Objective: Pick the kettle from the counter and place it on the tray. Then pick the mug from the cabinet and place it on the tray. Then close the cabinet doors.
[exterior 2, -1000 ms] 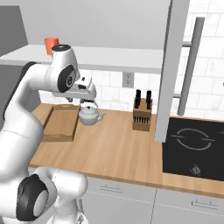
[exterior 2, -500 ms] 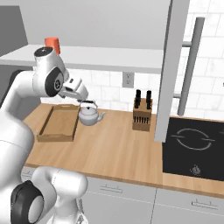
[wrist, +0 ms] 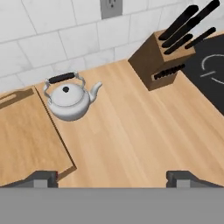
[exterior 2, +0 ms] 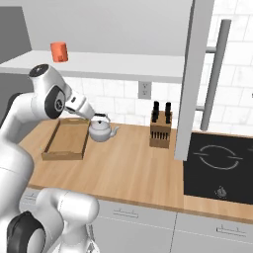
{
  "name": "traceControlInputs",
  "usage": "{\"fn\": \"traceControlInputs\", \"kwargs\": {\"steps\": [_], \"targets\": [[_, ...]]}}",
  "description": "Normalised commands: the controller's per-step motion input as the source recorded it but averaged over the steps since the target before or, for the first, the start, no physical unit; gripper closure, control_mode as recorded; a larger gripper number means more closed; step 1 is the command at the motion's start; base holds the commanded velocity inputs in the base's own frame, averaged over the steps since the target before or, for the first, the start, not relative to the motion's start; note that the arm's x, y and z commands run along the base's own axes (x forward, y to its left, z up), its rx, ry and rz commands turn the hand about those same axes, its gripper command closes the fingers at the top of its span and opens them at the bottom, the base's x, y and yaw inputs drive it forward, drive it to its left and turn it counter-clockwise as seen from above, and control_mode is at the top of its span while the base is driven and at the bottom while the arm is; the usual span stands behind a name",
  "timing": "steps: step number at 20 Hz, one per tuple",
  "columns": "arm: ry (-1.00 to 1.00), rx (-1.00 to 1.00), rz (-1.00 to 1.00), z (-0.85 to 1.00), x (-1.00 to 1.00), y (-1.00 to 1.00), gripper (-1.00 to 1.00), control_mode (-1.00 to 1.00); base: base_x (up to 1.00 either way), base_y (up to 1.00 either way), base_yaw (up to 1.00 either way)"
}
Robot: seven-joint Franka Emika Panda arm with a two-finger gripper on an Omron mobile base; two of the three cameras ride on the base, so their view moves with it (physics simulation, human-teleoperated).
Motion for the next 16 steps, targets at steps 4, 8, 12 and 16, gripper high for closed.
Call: {"fn": "traceControlInputs", "kwargs": {"steps": [4, 8, 12, 16], "targets": [[-0.1, 0.0, -0.07, -0.45, 0.17, 0.07, -1.0, -1.0, 0.0, 0.0, 0.0], [0.0, -0.01, -0.1, -0.46, 0.26, 0.01, -1.0, -1.0, 0.0, 0.0, 0.0], [0.0, -0.02, -0.11, -0.51, 0.29, 0.0, -1.0, -1.0, 0.0, 0.0, 0.0], [0.0, 0.0, -0.11, -0.47, 0.31, 0.0, -1.0, -1.0, 0.0, 0.0, 0.0]]}}
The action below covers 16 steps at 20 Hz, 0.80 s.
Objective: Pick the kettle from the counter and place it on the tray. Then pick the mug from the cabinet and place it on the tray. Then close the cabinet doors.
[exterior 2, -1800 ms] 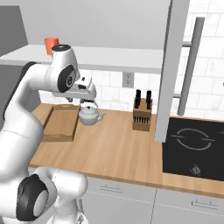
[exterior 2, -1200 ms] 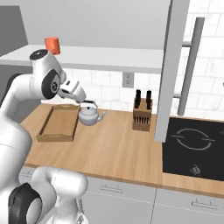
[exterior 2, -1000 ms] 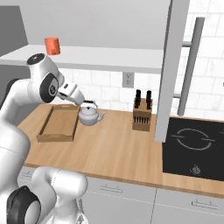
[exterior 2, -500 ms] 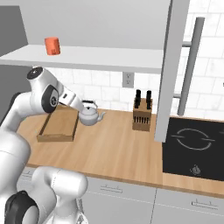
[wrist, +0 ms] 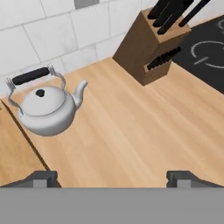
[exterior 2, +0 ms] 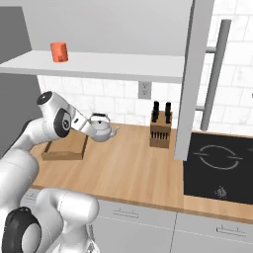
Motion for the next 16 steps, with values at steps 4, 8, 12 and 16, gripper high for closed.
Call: {"fn": "traceControlInputs", "kwargs": {"steps": [4, 8, 12, 16], "targets": [[0.0, 0.0, -0.11, -0.43, 0.32, 0.0, -1.0, -1.0, 0.0, 0.0, 0.0], [0.01, 0.0, -0.07, -0.17, 0.25, 0.0, -1.0, -1.0, 0.0, 0.0, 0.0], [0.0, 0.0, 0.0, 0.0, 0.0, 0.0, -1.0, -1.0, 0.0, 0.0, 0.0], [0.02, 0.0, 0.0, 0.0, 0.0, 0.0, -1.0, -1.0, 0.0, 0.0, 0.0]]}}
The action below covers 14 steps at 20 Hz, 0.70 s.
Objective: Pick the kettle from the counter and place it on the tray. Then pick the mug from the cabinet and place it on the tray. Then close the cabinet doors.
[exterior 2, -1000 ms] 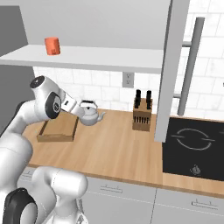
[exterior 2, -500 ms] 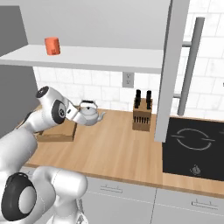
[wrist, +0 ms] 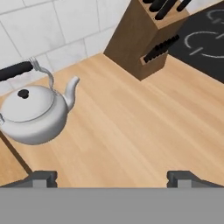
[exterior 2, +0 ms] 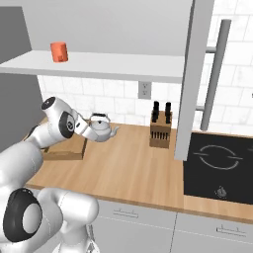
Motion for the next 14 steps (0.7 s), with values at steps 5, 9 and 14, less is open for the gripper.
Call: {"fn": "traceControlInputs", "kwargs": {"steps": [5, 9, 14], "targets": [[0.06, 0.01, 0.0, 0.0, 0.17, 0.0, -1.0, -1.0, 0.0, 0.0, 0.0], [0.14, 0.02, 0.0, 0.09, 0.36, 0.1, -1.0, -1.0, 0.0, 0.0, 0.0], [0.0, 0.03, -0.03, 0.05, 0.33, 0.17, -1.0, -1.0, 0.0, 0.0, 0.0]]}}
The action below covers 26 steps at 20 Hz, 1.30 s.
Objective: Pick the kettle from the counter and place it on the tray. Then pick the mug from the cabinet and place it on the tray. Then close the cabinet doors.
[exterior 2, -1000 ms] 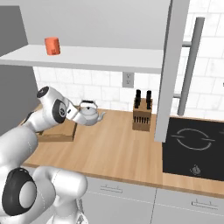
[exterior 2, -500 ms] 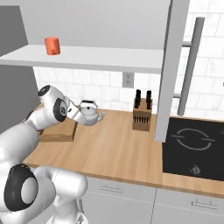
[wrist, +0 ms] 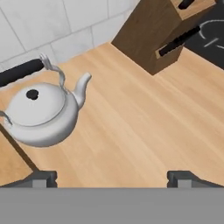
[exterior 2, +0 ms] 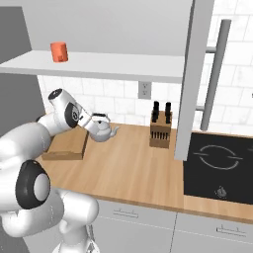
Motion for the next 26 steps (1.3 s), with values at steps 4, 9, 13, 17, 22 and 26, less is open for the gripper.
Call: {"fn": "traceControlInputs", "kwargs": {"steps": [4, 9, 13, 17, 22, 26], "targets": [[0.0, 0.02, -0.05, 0.02, 0.3, 0.24, -1.0, -1.0, 0.0, 0.0, 0.0], [0.0, 0.0, -0.06, 0.0, 0.28, 0.23, -1.0, -1.0, 0.0, 0.0, 0.0], [0.0, 0.0, -0.06, 0.0, 0.31, 0.14, -1.0, -1.0, 0.0, 0.0, 0.0], [0.0, 0.0, -0.05, 0.0, 0.35, 0.08, -1.0, -1.0, 0.0, 0.0, 0.0], [0.0, 0.0, -0.05, 0.0, 0.28, 0.01, -1.0, -1.0, 0.0, 0.0, 0.0], [0.0, 0.0, -0.04, 0.0, 0.32, 0.0, -1.0, -1.0, 0.0, 0.0, 0.0]]}}
